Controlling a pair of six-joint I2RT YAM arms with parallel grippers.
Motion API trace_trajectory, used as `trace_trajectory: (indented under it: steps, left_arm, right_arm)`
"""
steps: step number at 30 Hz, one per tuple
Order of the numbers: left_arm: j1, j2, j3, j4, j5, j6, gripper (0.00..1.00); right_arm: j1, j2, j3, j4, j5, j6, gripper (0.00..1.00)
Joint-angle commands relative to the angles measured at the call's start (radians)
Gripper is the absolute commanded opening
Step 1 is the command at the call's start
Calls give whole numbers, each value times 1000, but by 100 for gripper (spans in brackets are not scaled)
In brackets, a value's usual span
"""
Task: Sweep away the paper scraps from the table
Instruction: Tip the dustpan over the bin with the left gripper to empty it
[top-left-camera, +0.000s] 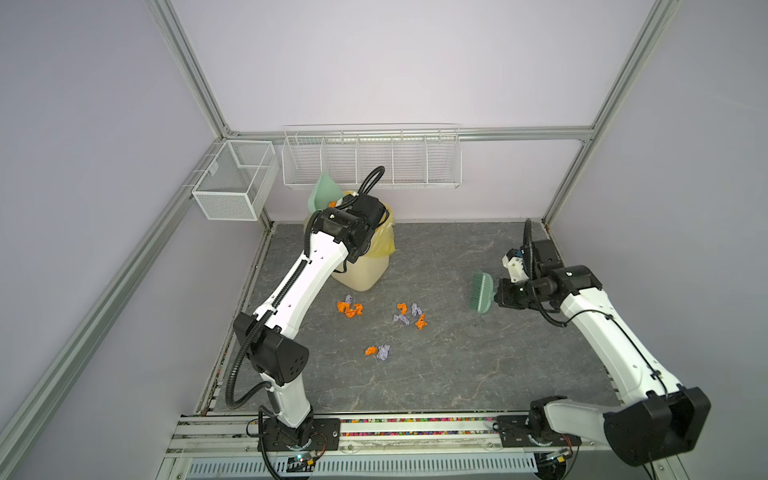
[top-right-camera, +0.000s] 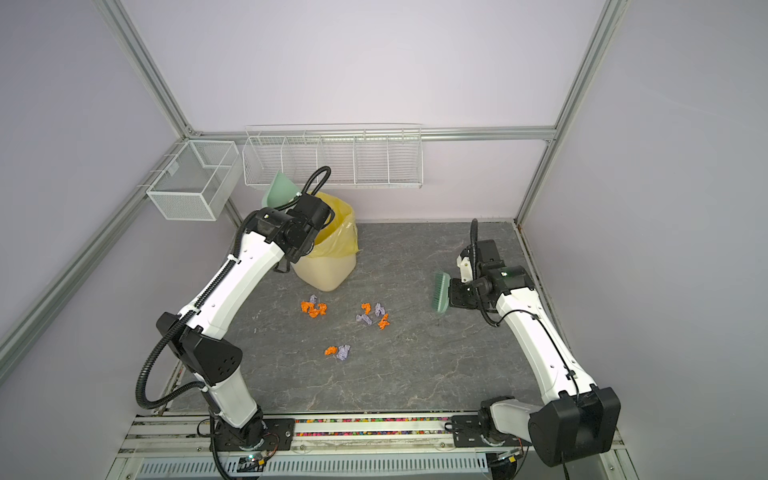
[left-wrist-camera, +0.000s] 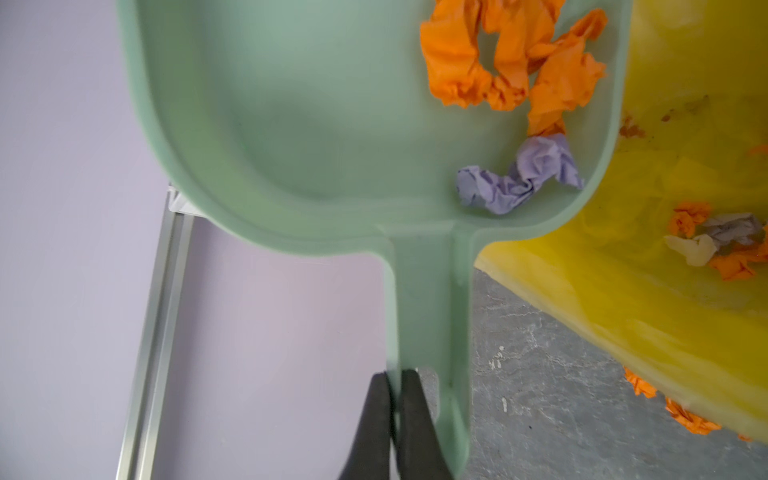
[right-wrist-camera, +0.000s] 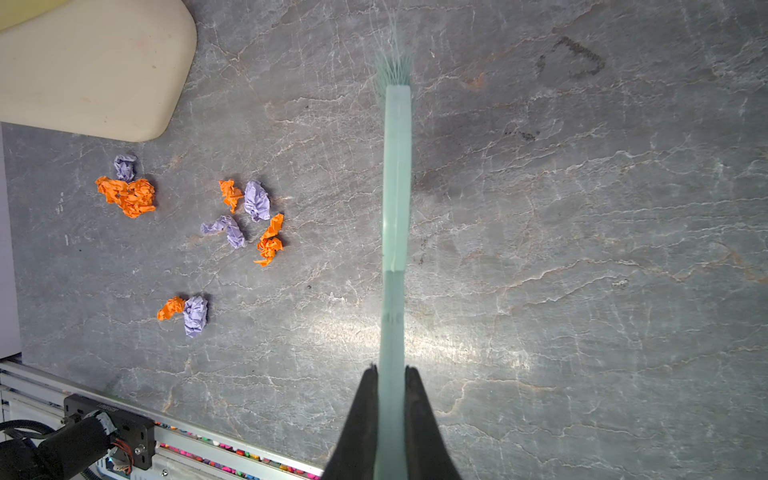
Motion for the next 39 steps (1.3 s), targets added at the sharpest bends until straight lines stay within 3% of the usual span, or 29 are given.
trace_trajectory:
  steps: [1, 12, 13, 17, 19, 26, 33, 39]
  left_arm:
    - [-17, -5, -7, 38, -118, 32, 0]
    - [-63, -112, -222, 300, -292, 281, 0]
    - [-72, -128, -265, 381, -328, 344, 0]
    - [-90, -200, -571, 963, -412, 829, 0]
    - [-84, -188, -613, 1050, -444, 906, 0]
    - [-84, -169, -524, 875, -433, 761, 0]
    - [-85, -167, -510, 821, -398, 691, 0]
    - [-65, -166, -310, 425, -176, 323, 0]
  right_arm:
    - [-6, 2, 11, 19, -17, 11, 7]
    - [-6, 26, 7, 22, -40, 4, 7]
    - [-5, 24, 8, 22, -41, 3, 7]
    - [-5, 20, 5, 60, -31, 1, 7]
    - [-6, 23, 4, 63, -38, -1, 7]
    - [-6, 13, -17, 69, -45, -8, 7]
    - [-6, -13, -30, 71, -37, 2, 7]
    - [-6, -5, -15, 64, -37, -1, 7]
